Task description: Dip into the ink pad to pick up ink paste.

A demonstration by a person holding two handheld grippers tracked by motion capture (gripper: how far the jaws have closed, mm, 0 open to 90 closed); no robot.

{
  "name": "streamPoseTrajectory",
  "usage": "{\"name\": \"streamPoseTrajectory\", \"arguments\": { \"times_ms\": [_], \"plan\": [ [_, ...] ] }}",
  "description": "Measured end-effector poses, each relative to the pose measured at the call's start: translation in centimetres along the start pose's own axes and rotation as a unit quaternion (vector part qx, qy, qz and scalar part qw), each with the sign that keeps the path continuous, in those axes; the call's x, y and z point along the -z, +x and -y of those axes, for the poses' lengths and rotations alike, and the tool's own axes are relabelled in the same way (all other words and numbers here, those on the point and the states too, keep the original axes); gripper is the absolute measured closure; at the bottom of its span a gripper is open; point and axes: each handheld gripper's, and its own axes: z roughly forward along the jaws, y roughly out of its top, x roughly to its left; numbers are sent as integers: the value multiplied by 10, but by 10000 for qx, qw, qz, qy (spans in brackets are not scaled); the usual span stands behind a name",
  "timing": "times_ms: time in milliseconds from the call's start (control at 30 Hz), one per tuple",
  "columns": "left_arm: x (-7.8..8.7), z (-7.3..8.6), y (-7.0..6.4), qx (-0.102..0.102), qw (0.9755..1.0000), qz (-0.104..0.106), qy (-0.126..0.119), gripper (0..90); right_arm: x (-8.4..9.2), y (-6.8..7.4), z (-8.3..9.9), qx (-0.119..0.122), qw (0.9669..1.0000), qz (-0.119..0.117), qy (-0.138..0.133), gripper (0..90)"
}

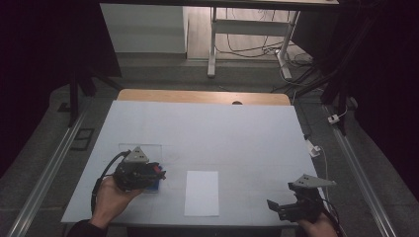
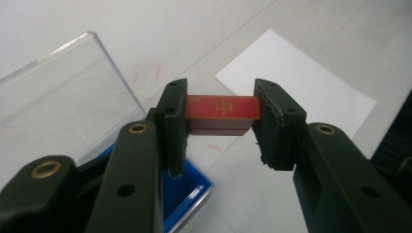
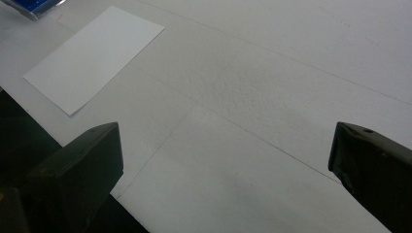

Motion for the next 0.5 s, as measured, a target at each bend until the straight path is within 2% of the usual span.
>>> {"name": "streamPoseTrajectory", "arguments": {
  "times_ms": [133, 500],
  "plan": [
    [-2, -5, -1, -18, 10000, 84, -17, 583, 0, 0, 0, -5, 10000, -1, -1, 0],
    [-16, -21, -13, -292, 9993, 243, 21, 582, 0, 0, 0, -12, 10000, 12, -9, 0]
  ]
}}
